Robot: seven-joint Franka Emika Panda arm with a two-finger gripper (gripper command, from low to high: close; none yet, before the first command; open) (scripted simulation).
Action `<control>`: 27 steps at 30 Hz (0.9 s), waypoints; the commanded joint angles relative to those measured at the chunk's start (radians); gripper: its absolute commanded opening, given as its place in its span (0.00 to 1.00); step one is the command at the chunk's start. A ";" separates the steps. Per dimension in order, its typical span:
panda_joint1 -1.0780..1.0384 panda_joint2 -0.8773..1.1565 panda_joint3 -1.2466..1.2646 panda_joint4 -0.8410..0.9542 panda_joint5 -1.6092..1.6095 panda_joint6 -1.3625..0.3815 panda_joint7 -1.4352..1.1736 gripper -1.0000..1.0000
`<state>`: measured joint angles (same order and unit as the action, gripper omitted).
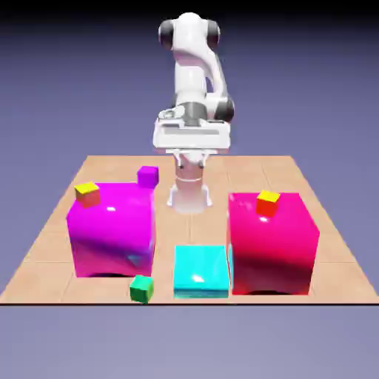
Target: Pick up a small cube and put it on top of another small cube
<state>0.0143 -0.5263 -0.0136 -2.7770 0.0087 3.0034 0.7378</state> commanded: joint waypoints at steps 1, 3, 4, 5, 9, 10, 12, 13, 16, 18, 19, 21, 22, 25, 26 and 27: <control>0.002 0.036 -0.011 0.027 0.007 -0.028 -0.003 0.50; 0.006 0.109 -0.034 0.082 0.022 -0.084 -0.008 0.50; 0.008 0.145 -0.045 0.110 0.029 -0.112 -0.011 0.50; 0.009 0.181 -0.057 0.137 0.036 -0.139 -0.013 0.50; 0.017 0.326 -0.102 0.247 0.065 -0.251 -0.024 0.50; 0.019 0.362 -0.113 0.274 0.072 -0.279 -0.026 0.50; 0.023 0.435 -0.136 0.329 0.087 -0.335 -0.032 0.50; 0.024 0.471 -0.147 0.356 0.094 -0.363 -0.034 0.50; 0.030 0.580 -0.181 0.438 0.116 -0.446 -0.042 0.50; 0.034 0.652 -0.203 0.493 0.130 -0.502 -0.048 0.50; 0.036 0.689 -0.215 0.520 0.137 -0.530 -0.050 0.50; 0.039 0.761 -0.237 0.575 0.152 -0.586 -0.056 0.50; 0.041 0.797 -0.249 0.603 0.159 -0.614 -0.058 0.50; 0.047 0.906 -0.282 0.685 0.181 -0.697 -0.066 0.50; 0.049 0.942 -0.294 0.712 0.188 -0.725 -0.069 0.50; 0.051 0.979 -0.305 0.739 0.195 -0.753 -0.071 0.50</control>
<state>0.0649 0.4522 -0.3187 -2.0375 0.2040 2.2503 0.6663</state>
